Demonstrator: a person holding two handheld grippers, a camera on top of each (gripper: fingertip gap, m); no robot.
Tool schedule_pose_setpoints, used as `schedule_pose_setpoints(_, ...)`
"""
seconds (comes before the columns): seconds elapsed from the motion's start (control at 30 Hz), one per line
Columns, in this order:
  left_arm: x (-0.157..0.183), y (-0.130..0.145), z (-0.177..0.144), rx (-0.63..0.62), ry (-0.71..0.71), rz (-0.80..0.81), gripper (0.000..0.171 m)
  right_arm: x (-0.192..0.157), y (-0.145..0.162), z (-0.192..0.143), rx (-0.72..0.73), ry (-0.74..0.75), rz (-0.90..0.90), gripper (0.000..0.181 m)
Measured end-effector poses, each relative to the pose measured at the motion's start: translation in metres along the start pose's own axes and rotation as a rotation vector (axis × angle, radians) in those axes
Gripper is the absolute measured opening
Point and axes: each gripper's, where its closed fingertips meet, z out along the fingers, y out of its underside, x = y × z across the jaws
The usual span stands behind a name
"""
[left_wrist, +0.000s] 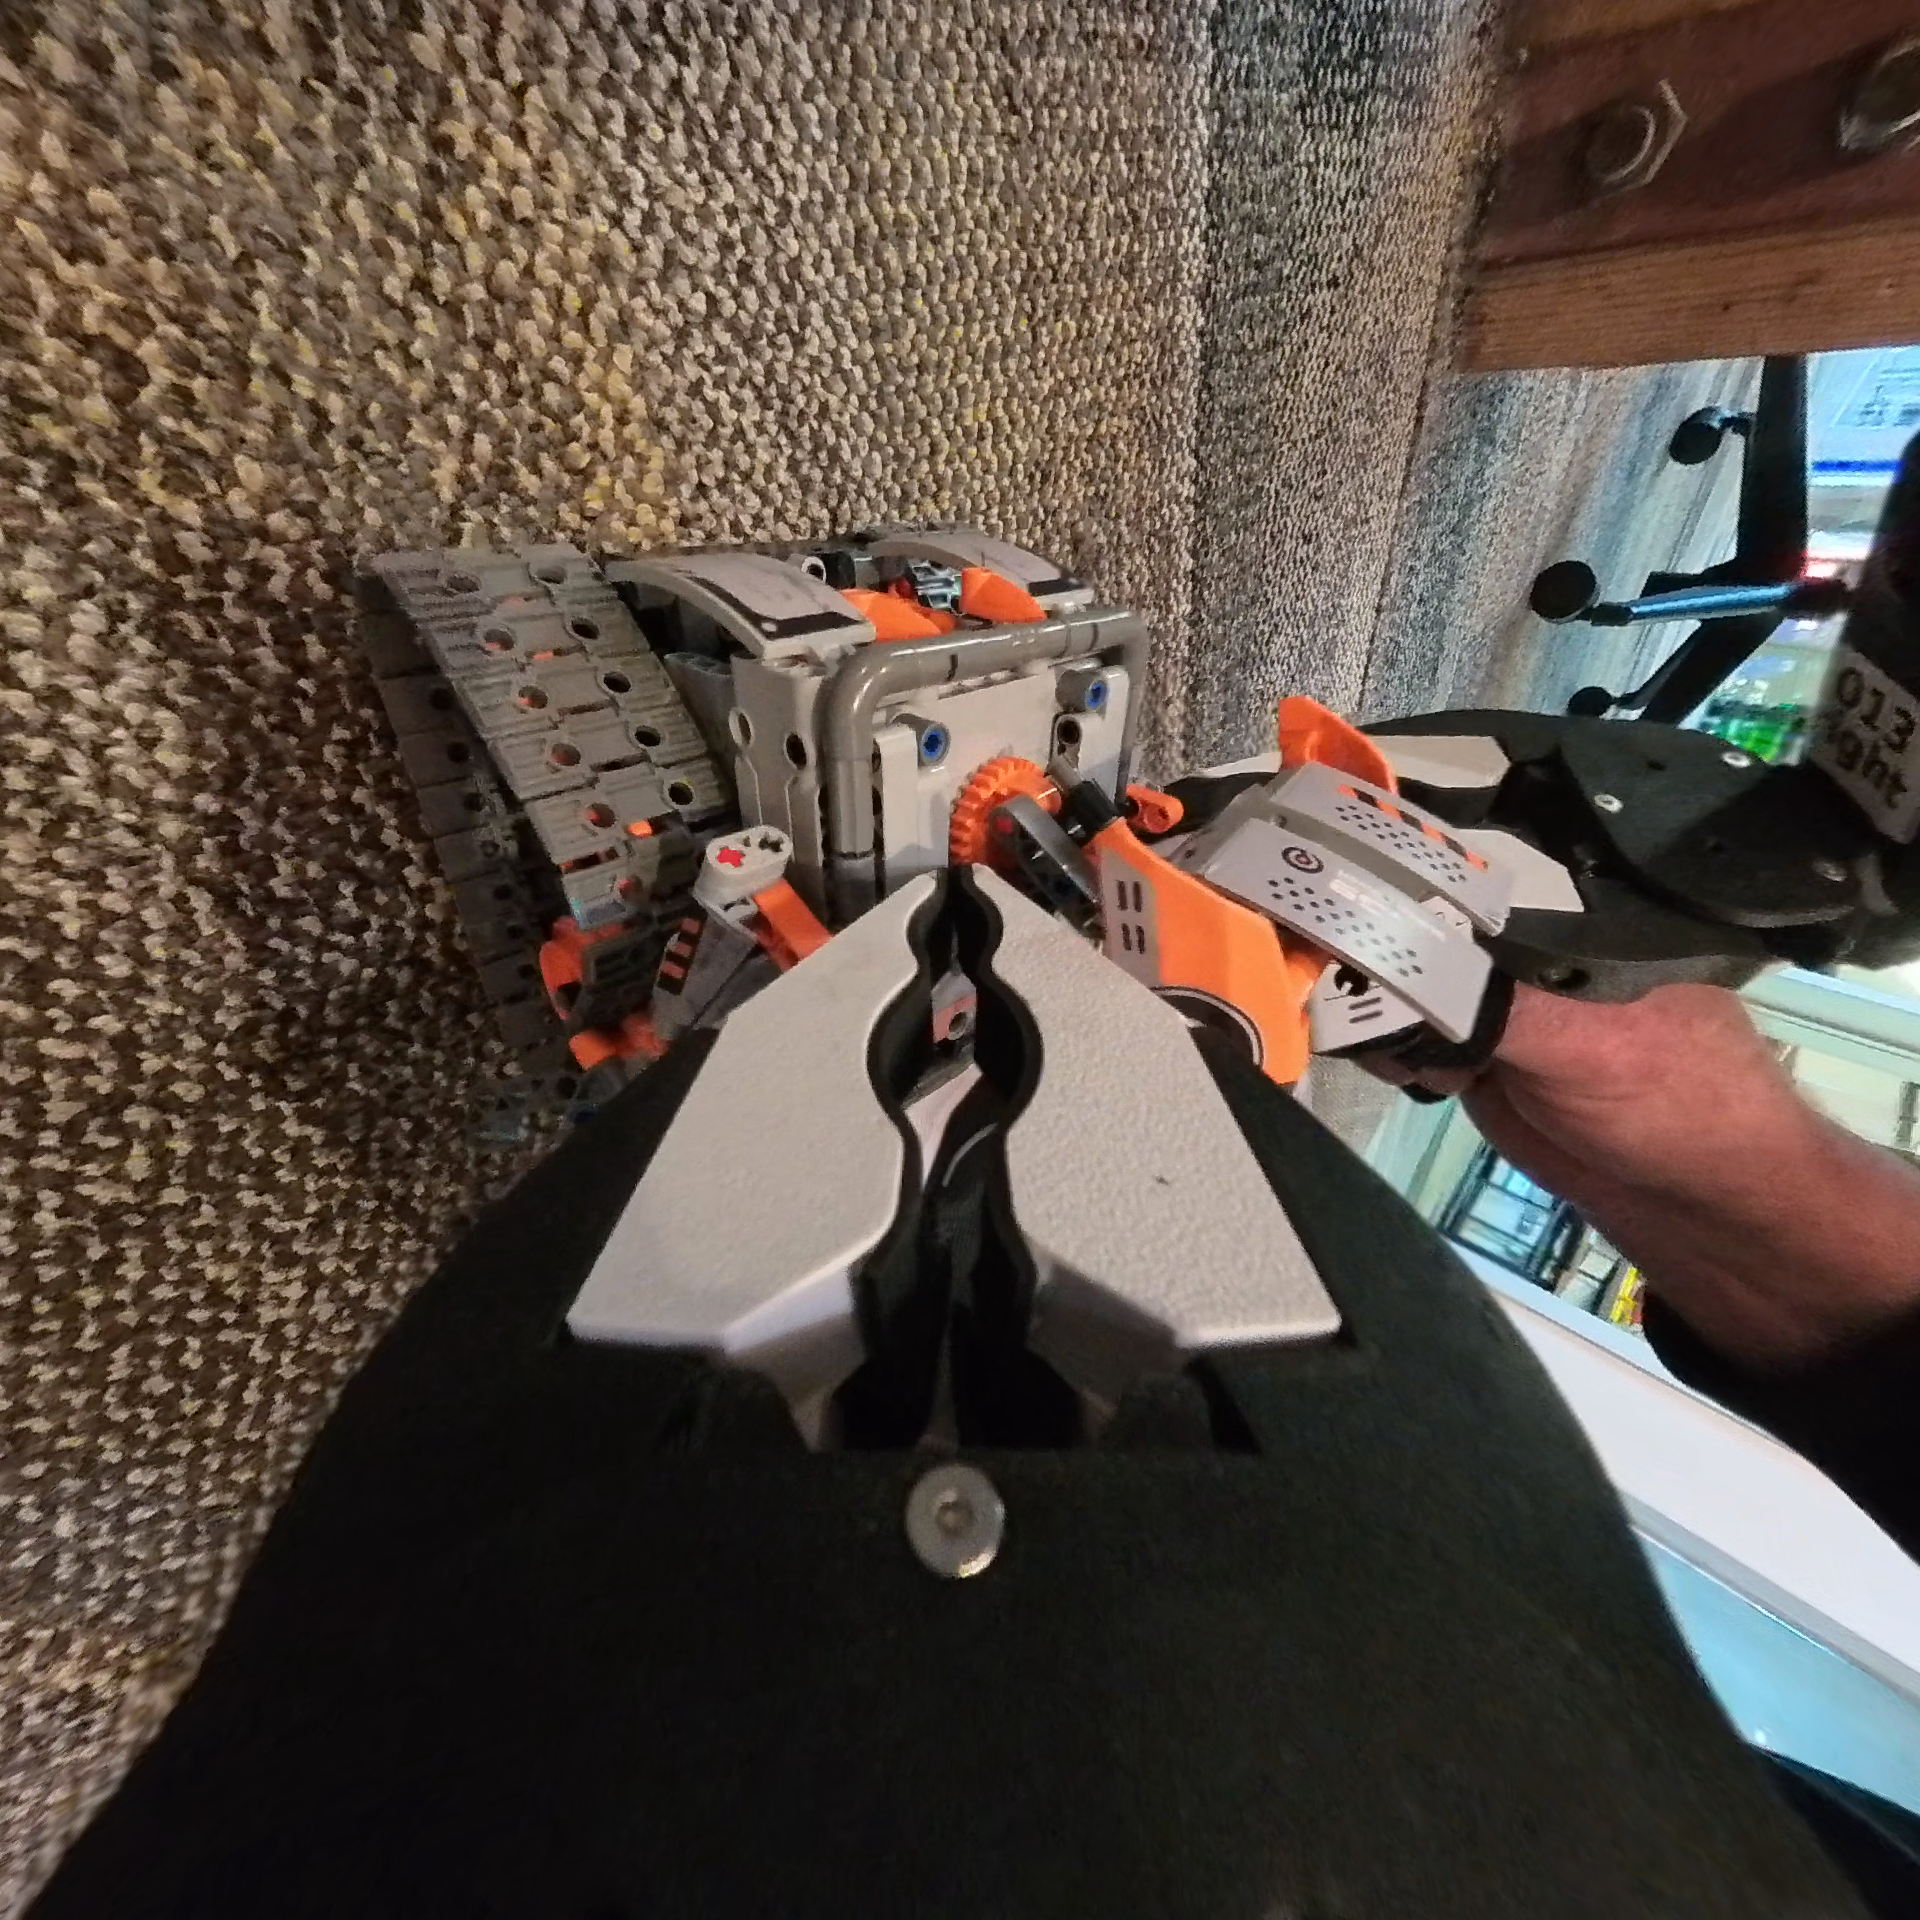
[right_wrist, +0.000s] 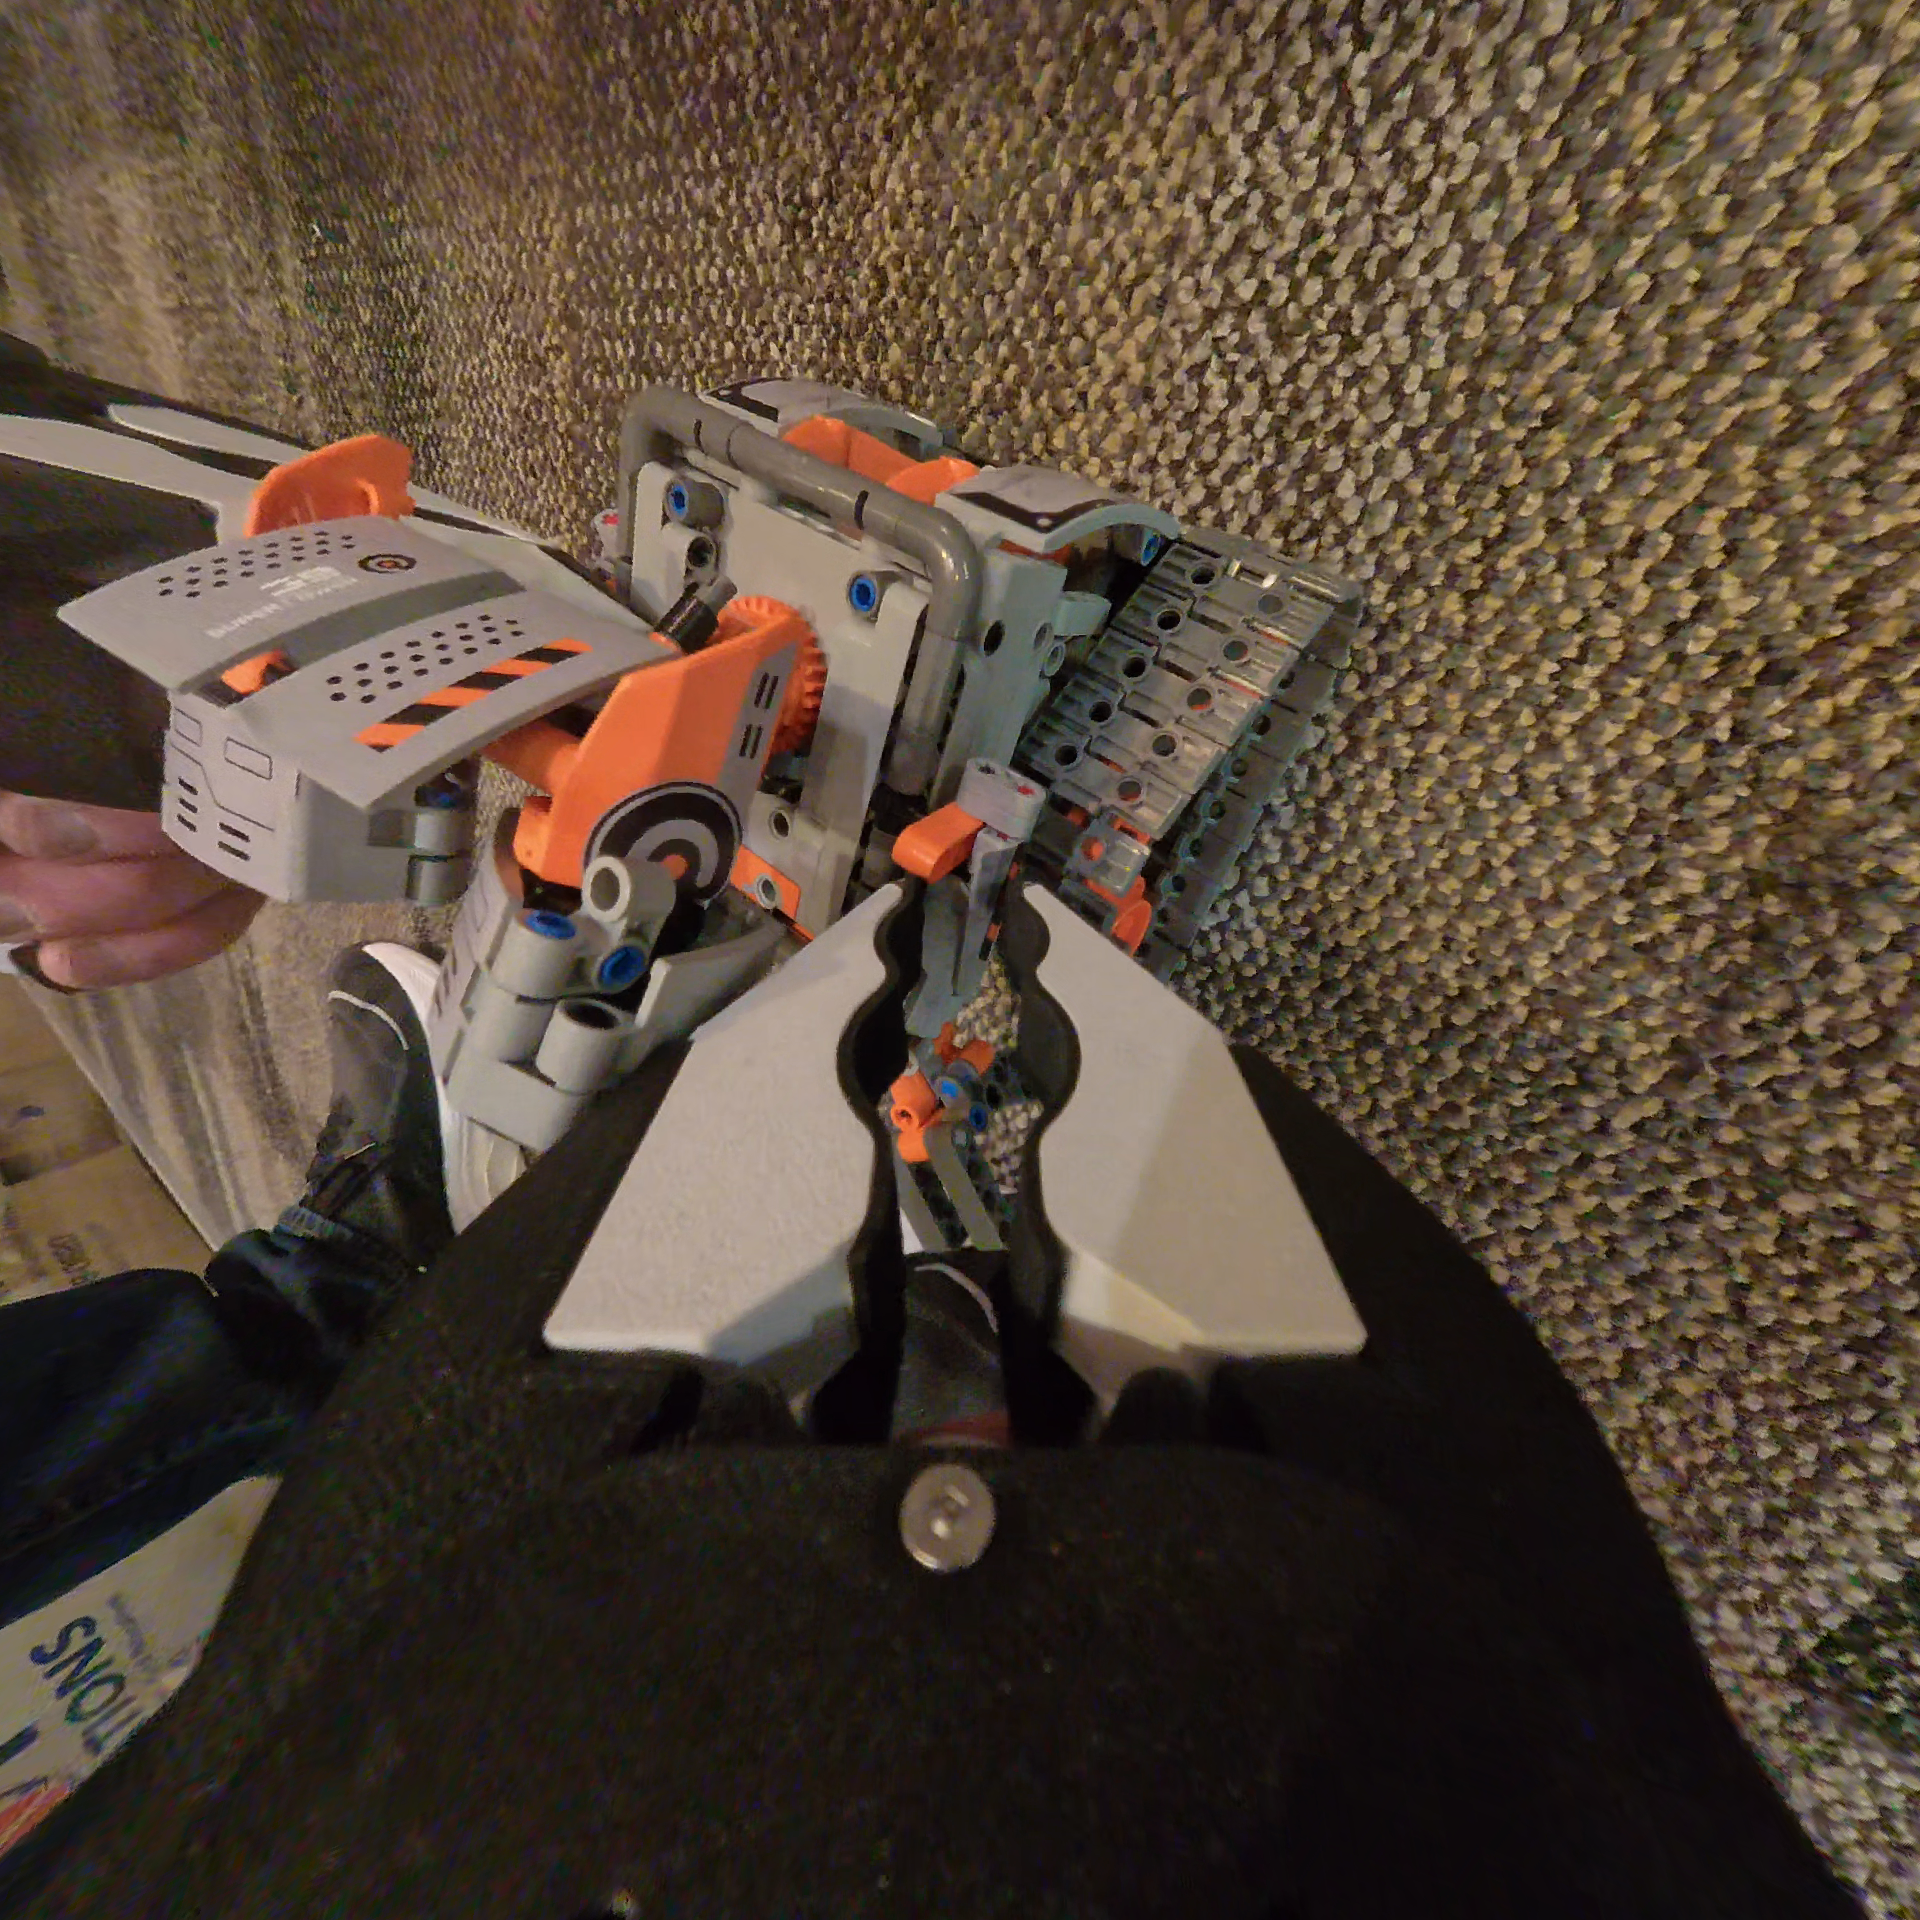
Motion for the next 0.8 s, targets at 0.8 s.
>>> schedule_pose_setpoints(0.8,-0.001,0.000,0.001,-0.030,-0.006,0.044,0.000,0.005,-0.012,-0.010,0.159,-0.246,0.140,0.000)
